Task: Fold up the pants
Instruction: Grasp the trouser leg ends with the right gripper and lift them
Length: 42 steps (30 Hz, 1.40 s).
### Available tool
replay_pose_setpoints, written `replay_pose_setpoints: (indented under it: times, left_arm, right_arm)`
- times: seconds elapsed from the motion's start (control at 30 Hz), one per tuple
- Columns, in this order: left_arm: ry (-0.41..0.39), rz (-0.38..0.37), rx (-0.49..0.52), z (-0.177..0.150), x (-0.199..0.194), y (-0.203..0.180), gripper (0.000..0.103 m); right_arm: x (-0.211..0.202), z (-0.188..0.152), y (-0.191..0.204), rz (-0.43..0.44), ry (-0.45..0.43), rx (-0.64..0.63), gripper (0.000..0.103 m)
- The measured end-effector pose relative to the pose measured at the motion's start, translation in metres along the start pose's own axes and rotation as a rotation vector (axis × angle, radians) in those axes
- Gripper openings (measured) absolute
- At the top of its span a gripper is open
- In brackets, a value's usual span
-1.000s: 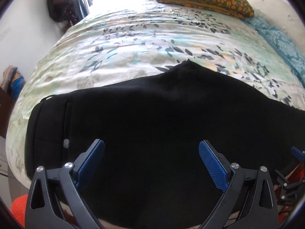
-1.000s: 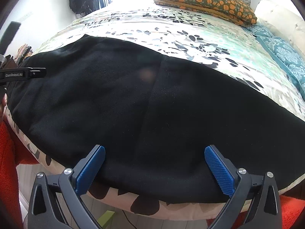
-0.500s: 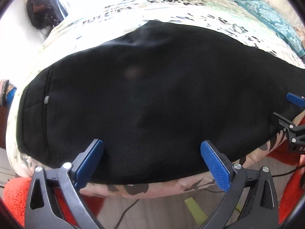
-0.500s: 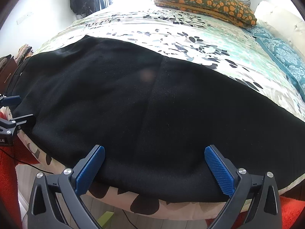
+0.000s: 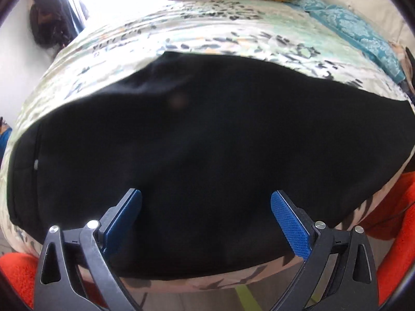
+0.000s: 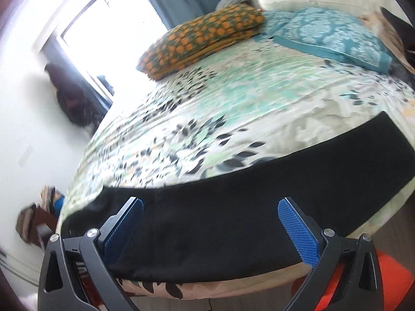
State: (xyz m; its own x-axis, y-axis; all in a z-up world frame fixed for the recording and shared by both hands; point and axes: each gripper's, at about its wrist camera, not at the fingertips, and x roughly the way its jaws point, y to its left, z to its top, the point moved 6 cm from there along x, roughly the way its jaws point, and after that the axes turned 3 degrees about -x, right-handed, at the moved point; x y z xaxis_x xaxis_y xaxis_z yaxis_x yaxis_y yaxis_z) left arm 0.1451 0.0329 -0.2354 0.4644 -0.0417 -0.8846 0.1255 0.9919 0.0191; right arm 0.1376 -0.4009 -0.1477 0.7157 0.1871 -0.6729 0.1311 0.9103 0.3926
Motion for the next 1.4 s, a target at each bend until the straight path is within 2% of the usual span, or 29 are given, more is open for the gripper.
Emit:
replay_pose_setpoints:
  times: [0.1, 0.2, 0.27, 0.3, 0.37, 0.53, 0.63, 0.67, 0.73, 0.83, 0.9, 0.97, 1.0, 1.03, 1.13, 1.2, 1.27, 1.3, 1.37, 1.4]
  left_arm:
    - [-0.030, 0.009, 0.028, -0.002, -0.002, 0.004, 0.100]
    - [-0.026, 0.014, -0.010, -0.005, -0.003, 0.014, 0.100]
    - [-0.025, 0.010, -0.054, -0.005, 0.000, 0.019, 0.100]
    - [-0.024, 0.012, -0.061, -0.004, 0.001, 0.019, 0.100]
    - [-0.017, 0.024, -0.059, -0.003, 0.002, 0.018, 0.100]
    - [-0.006, 0.045, -0.056, -0.005, 0.002, 0.016, 0.100]
    - [-0.002, 0.054, -0.053, -0.008, 0.001, 0.017, 0.100]
    - [-0.002, 0.057, -0.051, -0.010, -0.001, 0.018, 0.100]
    - [-0.004, 0.063, -0.045, -0.012, -0.001, 0.018, 0.100]
    - [-0.004, 0.071, -0.044, -0.012, 0.000, 0.017, 0.100]
    - [0.001, 0.070, -0.046, -0.010, -0.003, 0.013, 0.100]
    - [-0.019, 0.036, -0.026, -0.007, -0.012, 0.000, 0.100]
    - [-0.037, 0.010, -0.003, -0.004, -0.019, -0.012, 0.100]
    - [-0.054, -0.018, 0.028, 0.000, -0.025, -0.026, 0.100]
    - [-0.094, -0.124, 0.136, 0.010, -0.042, -0.080, 0.100]
    - [-0.099, -0.194, 0.199, 0.013, -0.047, -0.117, 0.100]
    - [-0.068, -0.257, 0.233, 0.012, -0.039, -0.149, 0.100]
    - [-0.026, -0.279, 0.238, 0.009, -0.028, -0.161, 0.100]
    - [0.107, -0.272, 0.239, -0.002, 0.008, -0.175, 0.100]
    - [0.129, -0.250, 0.234, -0.007, 0.021, -0.175, 0.102]
  right_arm:
    - [-0.050, 0.031, -0.083, 0.000, -0.060, 0.187, 0.103]
    - [-0.093, 0.031, -0.184, -0.021, -0.137, 0.449, 0.103]
    - [-0.098, 0.018, -0.245, -0.072, -0.115, 0.618, 0.103]
    - [-0.095, 0.009, -0.268, -0.069, -0.081, 0.684, 0.103]
    - [-0.081, -0.002, -0.290, 0.012, -0.055, 0.752, 0.103]
    - [-0.041, -0.007, -0.293, 0.161, -0.053, 0.754, 0.101]
    - [-0.023, -0.003, -0.291, 0.149, -0.066, 0.715, 0.095]
    - [-0.017, -0.001, -0.291, 0.154, -0.060, 0.704, 0.090]
    - [-0.009, 0.002, -0.290, 0.184, -0.055, 0.692, 0.086]
    - [-0.003, 0.002, -0.294, 0.132, -0.036, 0.662, 0.085]
    - [-0.002, 0.001, -0.299, 0.113, -0.036, 0.668, 0.079]
    - [-0.002, -0.003, -0.304, 0.094, -0.030, 0.664, 0.060]
    - [-0.003, -0.006, -0.306, 0.061, -0.020, 0.648, 0.039]
    - [-0.004, -0.009, -0.309, 0.039, -0.013, 0.637, 0.031]
    - [-0.012, -0.013, -0.311, 0.061, -0.044, 0.631, 0.022]
    - [-0.019, -0.007, -0.303, 0.066, -0.066, 0.599, 0.020]
    - [-0.024, 0.002, -0.292, 0.070, -0.078, 0.558, 0.018]
    - [-0.027, 0.008, -0.285, 0.075, -0.081, 0.536, 0.018]
    - [-0.033, 0.019, -0.268, 0.099, -0.086, 0.491, 0.018]
    - [-0.037, 0.024, -0.258, 0.118, -0.088, 0.469, 0.018]
